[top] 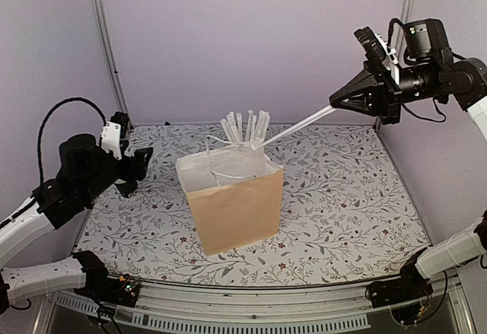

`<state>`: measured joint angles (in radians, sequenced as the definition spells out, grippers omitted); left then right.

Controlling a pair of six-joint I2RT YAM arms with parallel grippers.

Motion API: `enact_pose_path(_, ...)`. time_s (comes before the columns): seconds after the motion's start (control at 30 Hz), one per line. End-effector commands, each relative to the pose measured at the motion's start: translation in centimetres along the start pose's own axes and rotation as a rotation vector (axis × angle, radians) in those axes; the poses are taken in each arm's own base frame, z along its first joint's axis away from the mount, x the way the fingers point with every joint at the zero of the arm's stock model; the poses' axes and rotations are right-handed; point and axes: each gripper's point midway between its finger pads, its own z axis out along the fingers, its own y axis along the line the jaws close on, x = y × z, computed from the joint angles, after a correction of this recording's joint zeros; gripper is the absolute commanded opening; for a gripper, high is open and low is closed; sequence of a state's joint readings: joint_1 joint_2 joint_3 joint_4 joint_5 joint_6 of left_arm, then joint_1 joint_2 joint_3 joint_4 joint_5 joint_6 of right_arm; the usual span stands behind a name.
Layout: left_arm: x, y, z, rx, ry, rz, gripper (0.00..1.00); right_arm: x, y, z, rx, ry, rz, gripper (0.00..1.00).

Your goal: Pack the takeout coffee

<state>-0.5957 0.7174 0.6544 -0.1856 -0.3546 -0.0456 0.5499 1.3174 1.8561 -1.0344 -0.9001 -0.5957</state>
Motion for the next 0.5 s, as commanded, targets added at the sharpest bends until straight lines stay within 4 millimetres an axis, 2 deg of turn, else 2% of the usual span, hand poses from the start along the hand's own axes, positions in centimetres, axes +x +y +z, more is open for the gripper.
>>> enact_pose_path(0.0,-0.7,0.2,-0.3,0.01,-0.045,-0.031,0.78,2.9,0.9,2.6,-0.166,0.068,0.098,0.0)
enact_pose_path(0.13,-0.8,0.0,-0.5,0.026,-0.049,-0.034,0.78,4.9,-0.2,6.0,-0.215,0.119,0.138,0.0)
enact_pose_path(0.23,-0.8,-0.2,-0.5,0.038,-0.052,-0.037,0.78,4.5,-0.9,7.6,-0.21,0.134,0.124,0.01)
enact_pose_path(0.33,-0.8,-0.5,-0.3,0.05,-0.051,-0.035,0.78,4.4,-2.1,9.3,-0.208,0.139,0.128,0.06)
enact_pose_path(0.4,-0.7,-0.8,-0.1,0.064,-0.043,-0.032,0.78,5.0,-3.2,10.2,-0.185,0.158,0.14,0.27)
enact_pose_path(0.47,-0.4,-1.2,0.1,0.084,-0.031,-0.031,0.78,5.7,-4.1,10.8,-0.156,0.18,0.144,0.56)
